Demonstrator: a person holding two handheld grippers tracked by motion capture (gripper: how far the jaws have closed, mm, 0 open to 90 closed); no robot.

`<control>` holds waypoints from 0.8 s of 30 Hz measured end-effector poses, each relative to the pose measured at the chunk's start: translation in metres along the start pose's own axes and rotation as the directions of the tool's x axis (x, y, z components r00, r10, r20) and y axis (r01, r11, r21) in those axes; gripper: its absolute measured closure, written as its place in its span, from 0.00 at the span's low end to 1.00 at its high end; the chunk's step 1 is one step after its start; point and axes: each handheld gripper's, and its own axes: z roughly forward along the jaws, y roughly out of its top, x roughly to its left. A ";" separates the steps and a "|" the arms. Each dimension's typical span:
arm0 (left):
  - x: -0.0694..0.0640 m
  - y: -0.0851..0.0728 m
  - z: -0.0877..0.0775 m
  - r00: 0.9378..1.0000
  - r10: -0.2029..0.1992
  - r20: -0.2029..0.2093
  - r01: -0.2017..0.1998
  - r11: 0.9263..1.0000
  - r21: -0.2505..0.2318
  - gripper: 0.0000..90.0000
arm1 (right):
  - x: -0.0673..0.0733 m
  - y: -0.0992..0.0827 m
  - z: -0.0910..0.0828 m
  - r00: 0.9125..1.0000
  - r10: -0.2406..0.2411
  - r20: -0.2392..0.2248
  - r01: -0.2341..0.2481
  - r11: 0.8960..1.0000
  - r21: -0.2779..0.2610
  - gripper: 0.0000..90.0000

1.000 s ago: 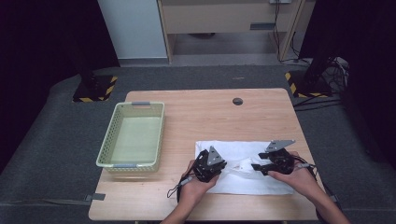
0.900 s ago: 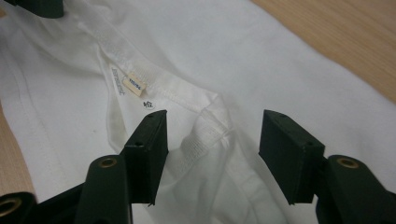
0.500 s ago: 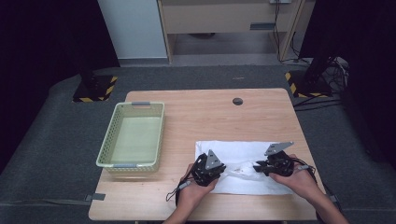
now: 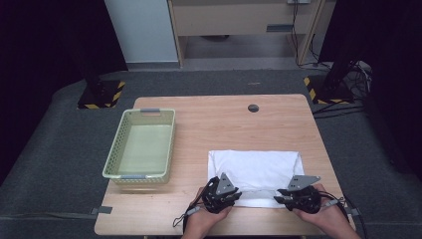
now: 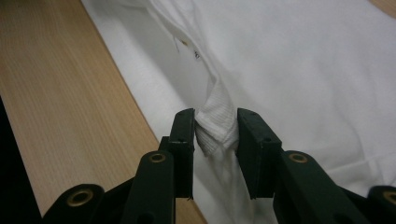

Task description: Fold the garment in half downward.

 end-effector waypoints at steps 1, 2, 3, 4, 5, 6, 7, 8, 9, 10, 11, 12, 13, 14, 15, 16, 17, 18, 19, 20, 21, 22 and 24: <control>-0.001 -0.001 -0.001 1.000 -0.003 0.003 0.003 1.000 0.001 0.83 | 0.002 -0.001 -0.001 1.000 -0.007 0.002 0.007 1.000 0.005 0.76; -0.002 -0.003 -0.002 1.000 -0.004 0.007 0.004 1.000 0.003 0.82 | 0.003 -0.002 -0.002 1.000 -0.012 0.004 0.012 1.000 0.007 0.76; -0.003 -0.004 -0.003 1.000 -0.004 0.009 0.004 1.000 0.006 0.82 | 0.004 -0.003 -0.003 1.000 -0.013 0.001 0.013 1.000 0.010 0.76; -0.004 -0.005 -0.004 1.000 -0.006 0.011 0.006 1.000 0.008 0.80 | 0.005 -0.004 -0.004 1.000 -0.017 0.001 0.017 1.000 0.013 0.75; -0.004 -0.005 -0.005 1.000 -0.011 0.012 0.011 1.000 0.008 0.78 | 0.006 -0.005 -0.006 1.000 -0.027 0.001 0.027 0.999 0.021 0.75; -0.005 -0.005 -0.007 1.000 -0.021 0.011 0.020 1.000 0.006 0.74 | 0.007 -0.005 -0.007 0.999 -0.032 0.003 0.032 0.999 0.025 0.74; -0.006 -0.005 -0.009 1.000 -0.023 0.011 0.023 1.000 0.005 0.69 | 0.008 -0.006 -0.009 1.000 -0.031 0.000 0.031 0.999 0.027 0.73; -0.007 -0.005 -0.012 1.000 -0.023 0.013 0.023 1.000 0.001 0.67 | 0.009 -0.006 -0.011 0.999 -0.035 -0.002 0.035 0.999 0.030 0.72; -0.008 -0.005 -0.014 1.000 -0.023 0.010 0.023 1.000 -0.001 0.65 | 0.009 -0.007 -0.013 0.999 -0.040 -0.004 0.040 0.999 0.032 0.70; -0.009 -0.004 -0.017 1.000 -0.016 0.004 0.016 1.000 -0.001 0.62 | 0.010 -0.007 -0.015 0.999 -0.037 -0.006 0.038 0.999 0.035 0.68; -0.009 -0.003 -0.020 1.000 -0.014 -0.005 0.014 1.000 0.000 0.58 | 0.011 -0.007 -0.018 0.999 -0.038 -0.011 0.039 0.999 0.034 0.66; -0.008 -0.002 -0.022 1.000 -0.018 -0.014 0.018 1.000 0.000 0.54 | 0.012 -0.007 -0.021 0.999 -0.038 -0.013 0.039 0.999 0.032 0.64; -0.007 0.000 -0.024 1.000 -0.019 -0.023 0.019 1.000 -0.003 0.50 | 0.013 -0.007 -0.023 0.999 -0.036 -0.015 0.036 0.999 0.028 0.62; -0.005 0.002 -0.026 0.999 -0.014 -0.033 0.014 1.000 -0.003 0.47 | 0.013 -0.007 -0.026 0.999 -0.033 -0.015 0.033 0.999 0.023 0.59; -0.003 0.004 -0.027 0.999 -0.013 -0.045 0.013 1.000 -0.003 0.45 | 0.013 -0.007 -0.028 1.000 -0.029 -0.011 0.029 0.999 0.018 0.56; 0.000 0.006 -0.028 0.998 -0.014 -0.054 0.013 1.000 -0.002 0.43 | 0.012 -0.006 -0.029 1.000 -0.028 -0.004 0.028 0.999 0.015 0.52; 0.004 0.008 -0.028 0.998 -0.019 -0.060 0.019 1.000 -0.004 0.41 | 0.011 -0.006 -0.029 1.000 -0.026 0.008 0.026 1.000 0.012 0.49; 0.009 0.011 -0.028 0.998 -0.022 -0.064 0.022 1.000 -0.003 0.39 | 0.010 -0.005 -0.029 1.000 -0.019 0.017 0.019 1.000 0.007 0.44; 0.013 0.013 -0.027 0.997 -0.026 -0.071 0.026 1.000 -0.003 0.38 | 0.009 -0.004 -0.029 0.999 -0.016 0.029 0.016 1.000 0.001 0.40; 0.018 0.016 -0.026 0.996 -0.036 -0.078 0.036 0.999 -0.003 0.36 | 0.008 -0.002 -0.028 0.999 -0.014 0.036 0.014 1.000 -0.003 0.37; 0.023 0.018 -0.025 0.996 -0.044 -0.083 0.044 0.999 -0.005 0.34 | 0.006 0.000 -0.027 0.999 -0.013 0.047 0.013 1.000 -0.007 0.33; 0.028 0.021 -0.024 0.994 -0.046 -0.100 0.045 0.999 -0.005 0.32 | 0.005 0.002 -0.025 0.998 -0.014 0.056 0.015 1.000 -0.015 0.30; 0.037 0.026 -0.020 0.990 -0.050 -0.135 0.051 0.999 0.003 0.28 | 0.004 0.007 -0.021 0.998 -0.015 0.068 0.017 1.000 -0.024 0.20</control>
